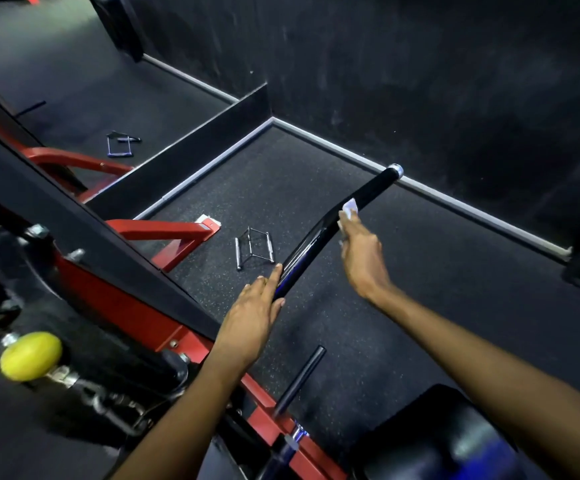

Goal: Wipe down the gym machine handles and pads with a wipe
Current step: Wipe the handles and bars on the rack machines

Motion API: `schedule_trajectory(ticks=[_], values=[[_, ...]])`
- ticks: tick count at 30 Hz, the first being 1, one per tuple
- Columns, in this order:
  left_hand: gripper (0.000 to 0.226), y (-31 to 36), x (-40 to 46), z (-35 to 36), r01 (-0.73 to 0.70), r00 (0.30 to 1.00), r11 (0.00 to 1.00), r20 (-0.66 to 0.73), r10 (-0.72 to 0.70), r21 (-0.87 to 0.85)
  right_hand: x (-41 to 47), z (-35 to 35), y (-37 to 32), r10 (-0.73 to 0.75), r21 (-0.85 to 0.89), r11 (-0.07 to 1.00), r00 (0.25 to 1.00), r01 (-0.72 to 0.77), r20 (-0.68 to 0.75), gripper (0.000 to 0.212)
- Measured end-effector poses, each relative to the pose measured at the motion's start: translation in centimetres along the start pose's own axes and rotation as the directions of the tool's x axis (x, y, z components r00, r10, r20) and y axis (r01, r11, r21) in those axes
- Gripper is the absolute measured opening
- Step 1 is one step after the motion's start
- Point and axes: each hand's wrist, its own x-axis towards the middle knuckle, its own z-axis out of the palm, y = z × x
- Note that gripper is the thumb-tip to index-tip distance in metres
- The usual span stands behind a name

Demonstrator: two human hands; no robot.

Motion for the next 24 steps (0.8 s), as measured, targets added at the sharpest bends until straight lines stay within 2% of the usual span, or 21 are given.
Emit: schedule_trajectory(ticks=[1, 2, 3, 5, 7, 9, 12, 13, 15, 19, 21, 22, 24], values=[[0.059, 0.1, -0.2, -0.1, 0.005, 1.0, 1.0, -0.002, -0.005, -0.011, 1.1, -0.8, 0.1, 0.067, -0.032, 0.997, 0.994, -0.07, -0.083, 0.039], [0.058, 0.1, -0.5, -0.1, 0.009, 1.0, 1.0, -0.004, -0.009, -0.016, 2.7, -1.0, 0.4, 0.214, 0.038, 0.977, 0.967, -0.21, -0.14, 0.035], [0.058, 0.0, -0.7, -0.2, 0.004, 1.0, 1.0, -0.011, -0.004, -0.019, 4.2, -1.5, 0.2, 0.354, 0.156, 0.93, 0.926, -0.334, -0.132, 0.033], [0.058, -0.4, -1.3, -0.1, -0.021, 1.0, 1.0, -0.018, 0.021, -0.022, 6.7, -2.2, 0.8, 0.546, 0.425, 0.768, 0.837, -0.479, -0.042, 0.026], [0.058, -1.0, -2.1, -0.1, -0.033, 0.999, 0.999, -0.017, 0.033, -0.017, 7.0, -2.1, 0.2, 0.613, 0.619, 0.586, 0.786, -0.523, 0.084, 0.029], [0.058, -1.4, -2.9, -0.2, -0.02, 1.0, 1.0, -0.007, 0.02, -0.004, 4.8, -1.2, -1.0, 0.605, 0.656, 0.495, 0.768, -0.57, 0.211, 0.033], [0.059, -1.9, -3.8, -0.2, -0.021, 1.0, 0.999, -0.01, 0.021, 0.031, 0.6, 0.5, -2.1, 0.489, 0.565, 0.494, 0.748, -0.661, 0.448, 0.031], [0.058, -2.0, -4.0, -0.2, -0.022, 1.0, 0.999, -0.019, 0.023, 0.036, 0.0, 0.6, -2.2, 0.473, 0.549, 0.494, 0.738, -0.674, 0.481, 0.031], [0.058, -2.2, -4.4, -0.2, -0.011, 1.0, 0.999, -0.028, 0.013, 0.05, 0.4, -0.2, -2.1, 0.47, 0.574, 0.49, 0.753, -0.656, 0.46, 0.031], [0.058, -2.4, -5.2, -0.3, 0.012, 0.999, 0.996, -0.033, -0.009, 0.088, 2.5, -1.1, -2.2, 0.528, 0.729, 0.425, 0.801, -0.537, 0.282, 0.036], [0.059, -2.4, -5.5, -0.4, 0.018, 0.999, 0.995, -0.034, -0.014, 0.101, 0.8, 0.1, -3.0, 0.518, 0.652, 0.483, 0.792, -0.584, 0.325, 0.037], [0.059, -2.5, -5.7, -0.4, 0.022, 0.999, 0.994, -0.034, -0.018, 0.109, -0.8, 0.9, -3.3, 0.5, 0.576, 0.517, 0.77, -0.633, 0.397, 0.036], [0.058, -2.6, -6.0, -0.3, 0.018, 0.999, 0.992, -0.041, -0.013, 0.126, -3.7, 2.0, -3.9, 0.457, 0.452, 0.525, 0.687, -0.721, 0.565, 0.032]])
